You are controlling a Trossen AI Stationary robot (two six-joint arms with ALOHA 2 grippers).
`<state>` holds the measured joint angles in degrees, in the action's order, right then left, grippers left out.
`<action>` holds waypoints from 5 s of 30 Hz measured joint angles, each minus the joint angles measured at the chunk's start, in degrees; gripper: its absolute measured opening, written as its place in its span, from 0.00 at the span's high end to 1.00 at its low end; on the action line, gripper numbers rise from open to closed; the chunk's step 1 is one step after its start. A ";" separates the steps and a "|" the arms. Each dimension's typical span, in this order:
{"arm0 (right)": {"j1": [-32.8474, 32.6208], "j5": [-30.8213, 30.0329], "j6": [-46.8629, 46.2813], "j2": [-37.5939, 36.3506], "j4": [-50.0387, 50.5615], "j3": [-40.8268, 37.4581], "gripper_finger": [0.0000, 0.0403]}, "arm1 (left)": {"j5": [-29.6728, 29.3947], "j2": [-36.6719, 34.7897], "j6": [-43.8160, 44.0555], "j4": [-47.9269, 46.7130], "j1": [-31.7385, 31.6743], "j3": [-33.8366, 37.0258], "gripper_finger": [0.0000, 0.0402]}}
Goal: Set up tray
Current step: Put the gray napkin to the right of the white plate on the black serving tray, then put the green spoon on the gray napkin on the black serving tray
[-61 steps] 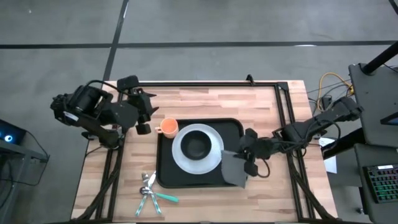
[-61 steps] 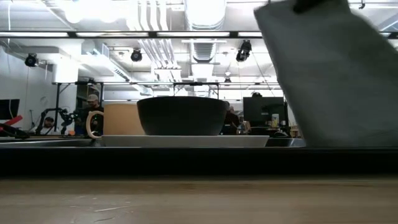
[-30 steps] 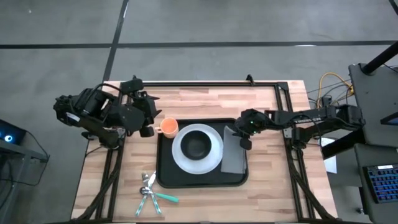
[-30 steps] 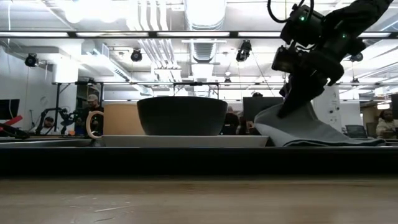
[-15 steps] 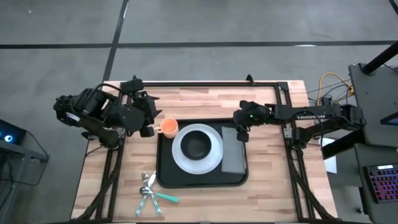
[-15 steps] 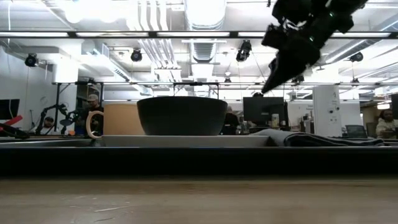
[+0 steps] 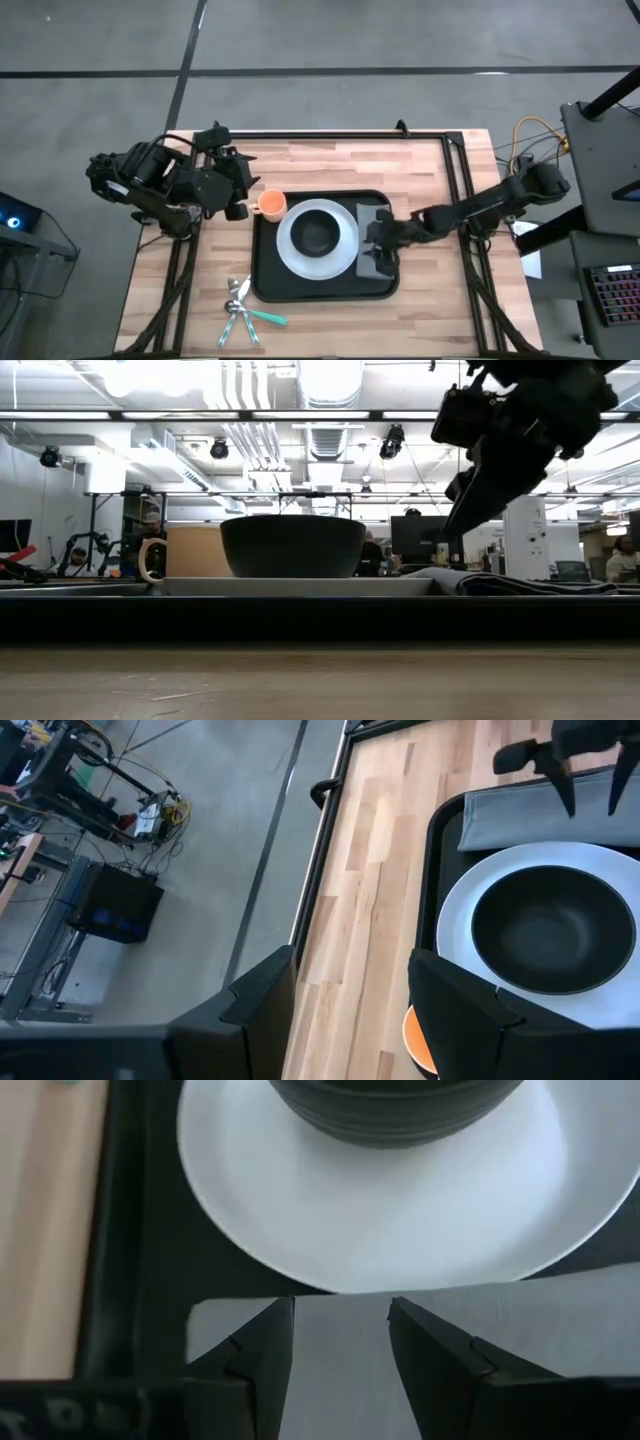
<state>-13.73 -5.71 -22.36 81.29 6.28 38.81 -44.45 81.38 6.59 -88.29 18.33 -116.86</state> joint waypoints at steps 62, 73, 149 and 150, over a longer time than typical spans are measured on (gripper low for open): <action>0.77 -8.87 5.62 -17.73 7.20 1.57 0.55 | 17.32 -3.02 58.16 -1.77 7.83 22.30 0.56; 0.76 -9.45 9.54 -19.45 9.48 1.53 0.52 | 24.74 -5.60 88.87 7.54 20.35 45.14 0.56; -4.16 4.12 3.92 -12.89 3.68 1.64 0.52 | 37.48 26.91 40.87 37.06 29.71 44.70 0.56; -4.16 4.16 3.92 -12.89 3.69 1.64 0.52 | 37.48 26.91 41.05 37.40 29.66 45.09 0.56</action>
<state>-17.89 -1.55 -18.44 68.40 9.97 40.45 -6.96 108.29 47.64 -50.89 47.99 -71.77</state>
